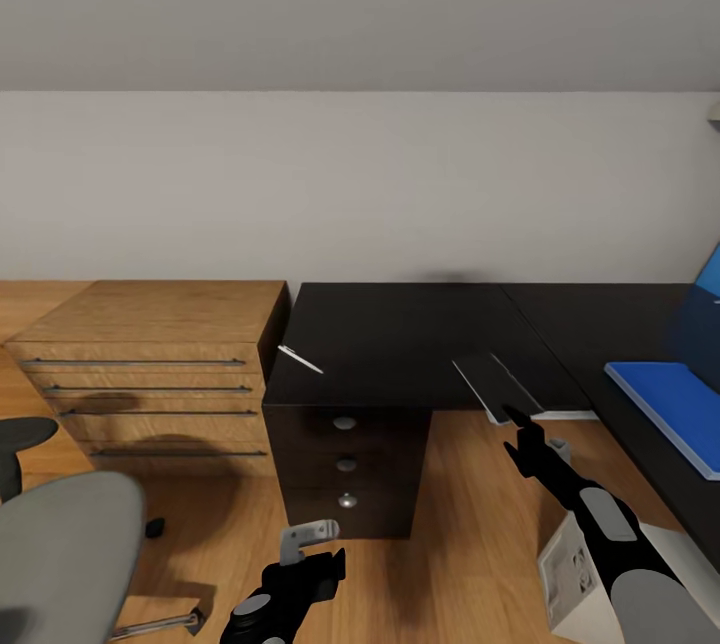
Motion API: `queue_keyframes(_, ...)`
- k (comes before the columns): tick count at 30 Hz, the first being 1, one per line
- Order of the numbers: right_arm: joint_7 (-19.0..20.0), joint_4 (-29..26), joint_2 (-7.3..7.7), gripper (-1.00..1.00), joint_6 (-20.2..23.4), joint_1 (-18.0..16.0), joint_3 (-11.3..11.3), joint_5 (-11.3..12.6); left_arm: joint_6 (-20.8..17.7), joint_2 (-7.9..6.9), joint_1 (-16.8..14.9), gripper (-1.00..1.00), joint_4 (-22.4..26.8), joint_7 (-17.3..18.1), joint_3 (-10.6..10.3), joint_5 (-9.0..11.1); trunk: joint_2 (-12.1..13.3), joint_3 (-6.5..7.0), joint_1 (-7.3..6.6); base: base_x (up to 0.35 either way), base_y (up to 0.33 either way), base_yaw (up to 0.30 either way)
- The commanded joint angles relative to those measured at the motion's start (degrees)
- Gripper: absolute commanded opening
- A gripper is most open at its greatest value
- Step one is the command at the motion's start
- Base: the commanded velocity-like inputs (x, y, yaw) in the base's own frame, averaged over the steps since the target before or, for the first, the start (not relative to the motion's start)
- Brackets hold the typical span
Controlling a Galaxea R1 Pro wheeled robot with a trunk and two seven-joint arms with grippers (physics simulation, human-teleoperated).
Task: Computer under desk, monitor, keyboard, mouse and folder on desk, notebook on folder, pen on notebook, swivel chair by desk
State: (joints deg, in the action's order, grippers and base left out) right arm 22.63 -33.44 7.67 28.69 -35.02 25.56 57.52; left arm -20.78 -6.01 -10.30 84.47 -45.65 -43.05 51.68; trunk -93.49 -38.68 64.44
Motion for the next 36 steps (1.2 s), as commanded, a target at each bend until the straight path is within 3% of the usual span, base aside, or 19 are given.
queue_keyframes(1,0.05,0.02,-0.03,1.00,0.49,-0.05,0.20,0.23,-0.13,-0.04,-0.07,1.00,0.08,-0.41,-0.11,0.26,-0.03,-0.05,0.00,0.045,0.000,0.000)
queue_keyframes(23,0.05,0.10,-0.11,1.00,0.41,-0.05,-0.37,0.23,-0.13,-0.05,-0.07,1.00,0.05,-0.40,-0.10,0.34,-0.03,-0.05,0.00,0.042,0.031,0.000)
queue_keyframes(24,0.05,0.08,-0.11,-1.00,0.41,-0.05,-0.39,0.23,-0.13,-0.05,-0.07,1.00,0.05,-0.40,-0.10,0.34,-0.03,-0.05,0.00,0.002,0.002,0.000)
queue_keyframes(36,0.04,-0.04,-0.03,-1.00,0.41,-0.05,-1.44,0.23,-0.13,-0.05,-0.07,1.00,0.07,-0.40,-0.10,0.35,-0.03,-0.05,0.00,0.000,0.000,0.000)
